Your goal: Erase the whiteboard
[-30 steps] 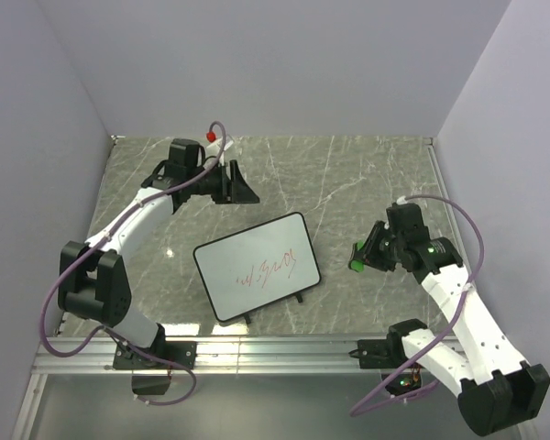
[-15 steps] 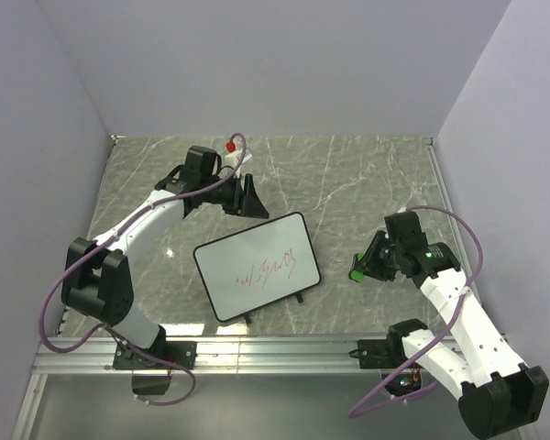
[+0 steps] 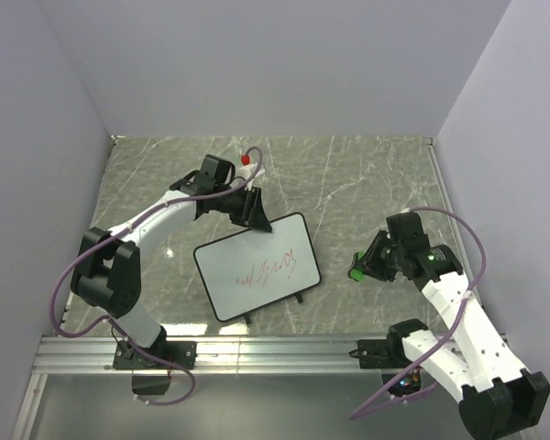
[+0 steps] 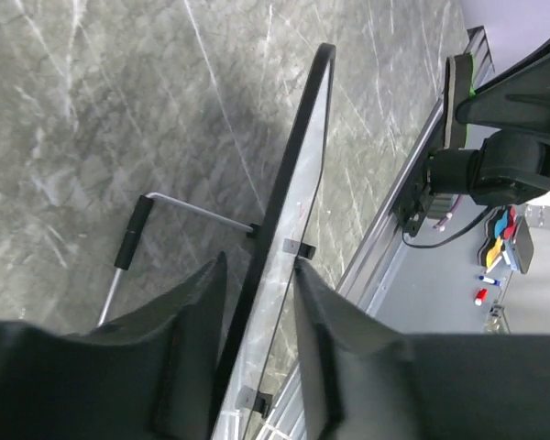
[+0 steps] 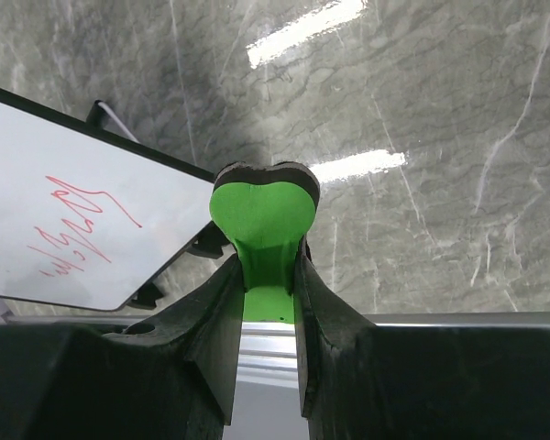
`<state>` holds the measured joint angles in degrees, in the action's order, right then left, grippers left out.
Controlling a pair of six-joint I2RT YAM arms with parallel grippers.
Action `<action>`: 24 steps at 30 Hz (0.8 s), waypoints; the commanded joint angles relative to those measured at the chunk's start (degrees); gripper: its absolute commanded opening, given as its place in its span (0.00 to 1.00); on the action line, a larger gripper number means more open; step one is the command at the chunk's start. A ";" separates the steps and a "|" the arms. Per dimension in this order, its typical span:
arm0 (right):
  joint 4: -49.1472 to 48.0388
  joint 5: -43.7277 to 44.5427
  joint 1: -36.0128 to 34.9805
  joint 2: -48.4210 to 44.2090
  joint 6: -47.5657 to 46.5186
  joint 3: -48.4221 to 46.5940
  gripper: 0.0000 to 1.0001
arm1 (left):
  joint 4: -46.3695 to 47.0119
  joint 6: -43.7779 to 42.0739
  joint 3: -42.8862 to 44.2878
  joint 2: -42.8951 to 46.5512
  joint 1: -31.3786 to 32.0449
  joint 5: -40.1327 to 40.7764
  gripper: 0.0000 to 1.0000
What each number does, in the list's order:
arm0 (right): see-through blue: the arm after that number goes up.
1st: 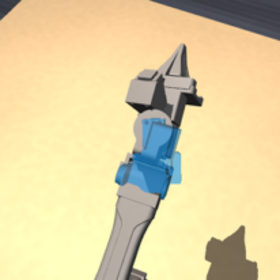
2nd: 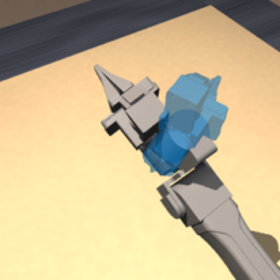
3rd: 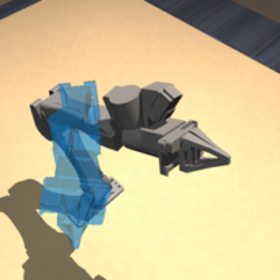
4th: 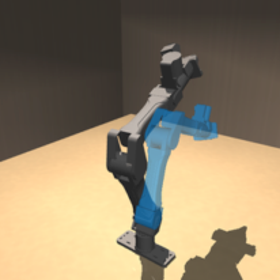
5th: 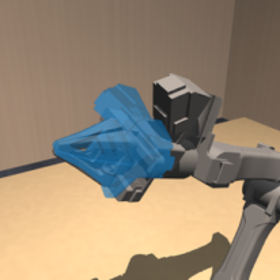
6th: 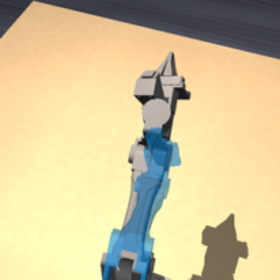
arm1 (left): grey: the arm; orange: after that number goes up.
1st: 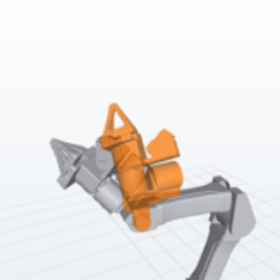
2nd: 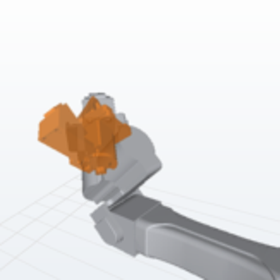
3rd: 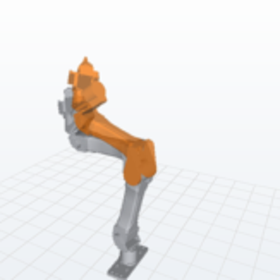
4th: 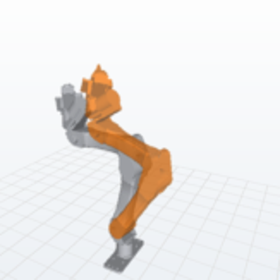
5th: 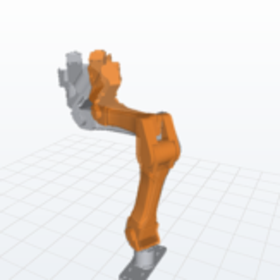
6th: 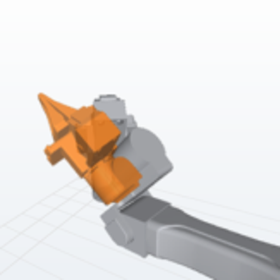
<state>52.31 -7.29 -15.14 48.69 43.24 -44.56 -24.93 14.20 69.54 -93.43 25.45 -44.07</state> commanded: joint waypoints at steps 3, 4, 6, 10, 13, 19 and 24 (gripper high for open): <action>-0.98 -0.71 -0.42 -2.54 1.05 0.87 0.00 | -0.65 -1.89 -0.37 -0.44 0.91 -1.54 0.25; -1.51 -1.84 -0.42 -2.63 0.88 1.05 0.00 | -1.17 -1.98 -0.19 -0.61 1.00 -1.45 0.22; -4.05 -3.51 -1.12 -3.07 0.44 1.14 0.00 | -1.44 -2.15 -0.19 -0.70 1.35 -0.84 0.16; -9.50 -7.03 -4.19 -3.16 0.26 0.52 0.00 | -1.97 -2.51 -1.59 -0.26 2.23 1.27 0.11; -13.11 -7.04 -8.23 -1.67 0.96 0.44 0.00 | -2.05 -2.59 -3.00 0.35 2.85 3.28 0.03; -19.79 -4.58 -15.88 5.35 3.51 -0.26 0.00 | -0.04 -1.28 -7.30 2.90 3.02 5.57 0.00; -24.54 -2.47 -21.76 16.58 3.78 -4.39 0.00 | 1.11 -0.92 -10.56 6.06 3.11 8.74 0.00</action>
<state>33.82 -11.79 -34.04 60.31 46.37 -44.95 -19.84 14.59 62.39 -88.16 26.76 -40.86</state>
